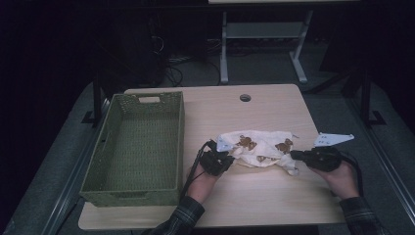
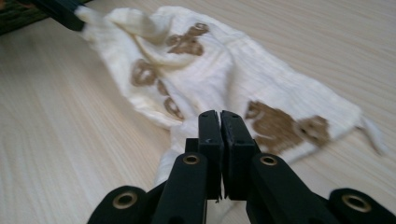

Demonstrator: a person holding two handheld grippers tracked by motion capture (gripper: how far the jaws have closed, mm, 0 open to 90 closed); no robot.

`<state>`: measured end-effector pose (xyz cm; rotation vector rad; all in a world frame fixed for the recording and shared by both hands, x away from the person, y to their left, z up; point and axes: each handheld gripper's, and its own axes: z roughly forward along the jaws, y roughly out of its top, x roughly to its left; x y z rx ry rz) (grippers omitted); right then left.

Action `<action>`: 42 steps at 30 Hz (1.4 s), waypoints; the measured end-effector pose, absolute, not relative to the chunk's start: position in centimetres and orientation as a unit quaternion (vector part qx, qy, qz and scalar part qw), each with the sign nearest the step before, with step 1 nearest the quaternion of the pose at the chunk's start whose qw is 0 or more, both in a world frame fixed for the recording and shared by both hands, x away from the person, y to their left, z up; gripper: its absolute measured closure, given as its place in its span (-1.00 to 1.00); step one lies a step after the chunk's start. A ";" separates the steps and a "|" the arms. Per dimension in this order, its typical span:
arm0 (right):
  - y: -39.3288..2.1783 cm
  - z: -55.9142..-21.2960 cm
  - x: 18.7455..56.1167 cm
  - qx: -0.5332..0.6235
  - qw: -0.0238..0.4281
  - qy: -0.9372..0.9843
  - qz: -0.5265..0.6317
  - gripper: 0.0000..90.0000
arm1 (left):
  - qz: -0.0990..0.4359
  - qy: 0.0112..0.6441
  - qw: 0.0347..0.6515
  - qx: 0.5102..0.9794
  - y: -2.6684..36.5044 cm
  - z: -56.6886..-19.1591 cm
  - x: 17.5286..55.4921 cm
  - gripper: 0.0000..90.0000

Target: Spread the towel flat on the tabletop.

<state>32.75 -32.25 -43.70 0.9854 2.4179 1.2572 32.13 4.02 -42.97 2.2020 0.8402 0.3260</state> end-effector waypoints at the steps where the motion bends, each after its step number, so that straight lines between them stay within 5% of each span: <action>1: -32.7 -43.7 32.7 0.342 0.126 0.826 0.429 0.94 | 0.128 0.332 0.373 0.857 4.1 -42.9 32.0 0.96; 12: -36.5 -43.6 31.5 0.370 0.154 0.812 0.425 0.94 | 0.134 0.343 0.363 0.856 4.7 -42.4 31.0 0.96; 38: -36.1 -45.6 25.0 0.338 0.102 0.844 0.405 0.94 | 0.082 0.325 0.335 0.881 5.5 -43.0 25.0 0.96; 42: -36.0 -45.9 24.4 0.331 0.087 0.850 0.401 0.92 | 0.084 0.327 0.335 0.879 5.6 -43.2 24.9 0.75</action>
